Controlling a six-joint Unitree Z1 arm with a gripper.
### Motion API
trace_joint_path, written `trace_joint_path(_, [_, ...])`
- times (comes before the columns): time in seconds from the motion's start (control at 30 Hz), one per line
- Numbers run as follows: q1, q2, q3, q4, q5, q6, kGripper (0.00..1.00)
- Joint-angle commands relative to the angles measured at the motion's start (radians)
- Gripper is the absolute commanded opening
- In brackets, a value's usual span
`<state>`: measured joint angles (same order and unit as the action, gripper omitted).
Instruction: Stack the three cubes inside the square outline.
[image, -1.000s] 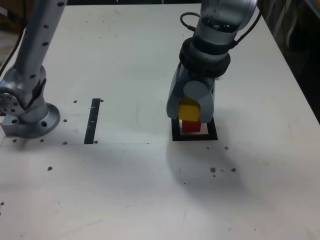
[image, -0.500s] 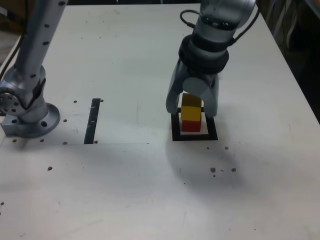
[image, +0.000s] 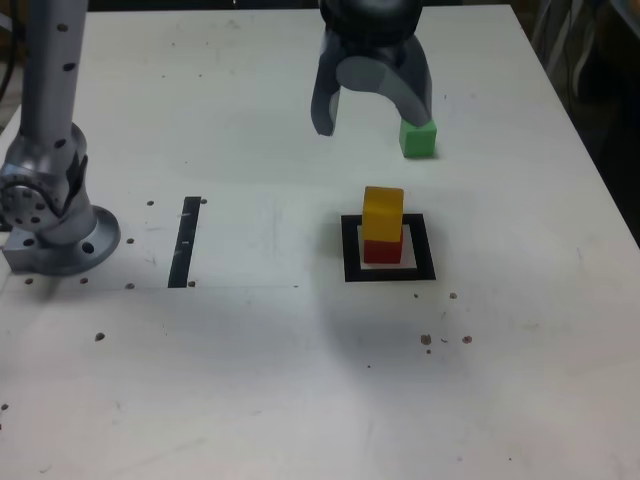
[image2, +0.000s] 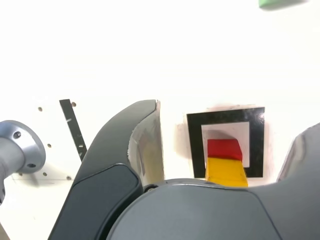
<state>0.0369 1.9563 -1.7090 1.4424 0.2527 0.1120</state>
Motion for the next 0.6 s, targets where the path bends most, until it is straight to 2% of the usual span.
trace_joint_path(0.0, [0.071,0.030,-0.041,-0.005,0.015,0.038,0.99])
trace_joint_path(0.13, [0.162,0.105,-0.131,-0.011,0.030,0.117,0.99])
trace_joint_path(0.27, [0.209,0.179,-0.188,-0.019,0.027,0.155,0.99])
trace_joint_path(0.57, [0.220,0.291,-0.201,-0.063,-0.030,0.167,0.97])
